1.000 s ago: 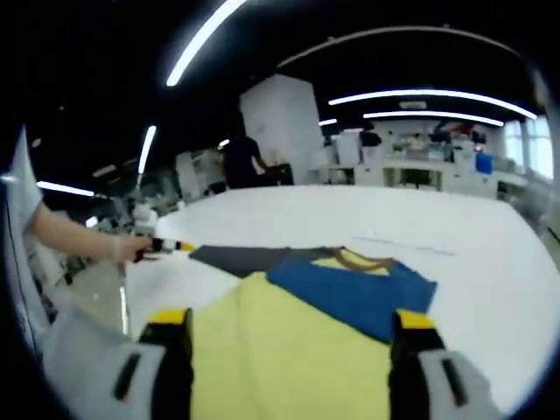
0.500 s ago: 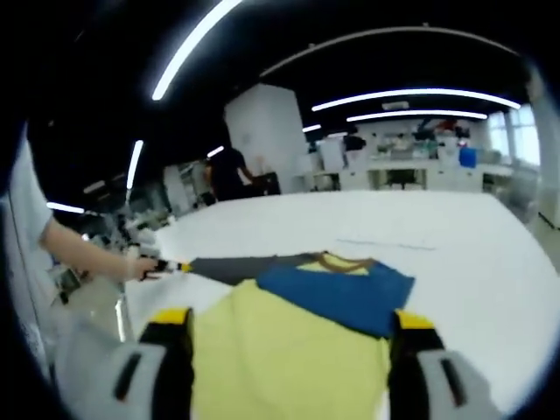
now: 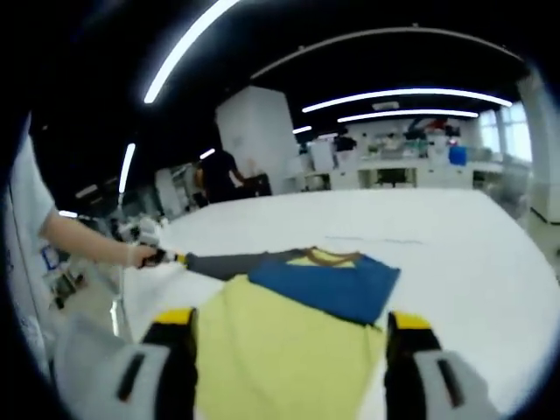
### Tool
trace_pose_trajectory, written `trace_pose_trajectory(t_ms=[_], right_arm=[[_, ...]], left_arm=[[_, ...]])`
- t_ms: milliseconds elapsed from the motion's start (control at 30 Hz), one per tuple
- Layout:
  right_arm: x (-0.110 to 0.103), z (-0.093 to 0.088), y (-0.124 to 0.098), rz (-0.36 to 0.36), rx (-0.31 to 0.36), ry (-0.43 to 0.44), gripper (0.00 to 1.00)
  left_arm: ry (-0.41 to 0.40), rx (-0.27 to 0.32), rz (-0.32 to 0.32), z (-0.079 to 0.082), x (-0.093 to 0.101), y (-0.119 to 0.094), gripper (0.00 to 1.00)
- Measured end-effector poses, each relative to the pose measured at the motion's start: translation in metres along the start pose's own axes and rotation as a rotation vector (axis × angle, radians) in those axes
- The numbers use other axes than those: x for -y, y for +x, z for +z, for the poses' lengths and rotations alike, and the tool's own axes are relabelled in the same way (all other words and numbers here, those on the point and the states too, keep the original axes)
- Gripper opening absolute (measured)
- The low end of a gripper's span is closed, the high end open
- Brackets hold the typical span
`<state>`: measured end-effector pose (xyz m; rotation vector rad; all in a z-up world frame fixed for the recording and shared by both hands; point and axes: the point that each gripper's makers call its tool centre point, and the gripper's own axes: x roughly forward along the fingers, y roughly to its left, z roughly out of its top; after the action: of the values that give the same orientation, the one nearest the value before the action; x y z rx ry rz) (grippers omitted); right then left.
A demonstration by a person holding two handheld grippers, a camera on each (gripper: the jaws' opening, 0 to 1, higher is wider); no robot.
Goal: Fold the garment on the visible template until the final outline fits inside the template.
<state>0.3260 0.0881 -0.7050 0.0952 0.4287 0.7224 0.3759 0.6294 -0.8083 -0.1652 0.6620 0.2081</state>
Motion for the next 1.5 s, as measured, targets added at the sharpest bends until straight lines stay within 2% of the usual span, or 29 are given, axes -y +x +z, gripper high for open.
trace_pose_trajectory(t_ms=[33,100,133,167,233,300,433,533,667,733,767,800,1067,1167,1500], right_arm=[[0.000,0.000,0.000,0.003,0.004,0.003,0.88],[-0.002,0.001,0.001,0.008,0.007,0.003,0.88],[-0.002,0.001,0.001,0.011,0.007,0.000,0.88],[-0.002,0.001,0.002,0.012,0.006,-0.006,0.88],[0.000,0.001,0.003,0.019,0.003,-0.006,0.87],[0.000,0.002,0.003,0.024,0.009,-0.001,0.87],[0.003,0.007,0.003,0.025,0.019,-0.012,0.87],[0.005,0.010,0.002,0.021,0.031,-0.004,0.87],[0.009,0.010,-0.003,0.006,0.029,-0.002,0.86],[0.012,0.011,-0.006,-0.005,0.034,-0.005,0.86],[0.014,0.011,-0.008,-0.009,0.034,0.000,0.86],[0.017,0.011,-0.010,-0.016,0.036,0.004,0.86],[0.030,0.006,-0.021,-0.062,0.046,0.022,0.85],[0.032,0.003,-0.024,-0.072,0.047,0.037,0.85],[0.038,-0.005,-0.019,-0.079,0.024,0.049,0.85]], left_arm=[[0.010,0.013,-0.038,0.001,0.007,0.007,0.00],[0.024,0.034,-0.084,0.008,0.021,0.009,0.00],[0.040,0.045,-0.108,0.016,0.031,0.008,0.00],[0.041,0.052,-0.154,0.021,0.046,0.007,0.00],[0.080,0.063,-0.192,0.030,0.071,0.003,0.00],[0.079,0.070,-0.242,0.035,0.093,0.002,0.00],[0.076,0.082,-0.300,0.048,0.120,0.009,0.00],[0.082,0.092,-0.354,0.052,0.164,0.001,0.00],[0.066,0.107,-0.418,0.057,0.202,0.001,0.00],[0.063,0.109,-0.422,0.059,0.212,0.002,0.00],[0.042,0.110,-0.446,0.061,0.226,0.003,0.00],[0.034,0.112,-0.459,0.065,0.224,0.008,0.00],[0.041,0.095,-0.545,0.065,0.303,0.021,0.00],[0.051,0.087,-0.577,0.065,0.320,0.027,0.00],[0.066,0.049,-0.685,0.054,0.401,0.041,0.00]])
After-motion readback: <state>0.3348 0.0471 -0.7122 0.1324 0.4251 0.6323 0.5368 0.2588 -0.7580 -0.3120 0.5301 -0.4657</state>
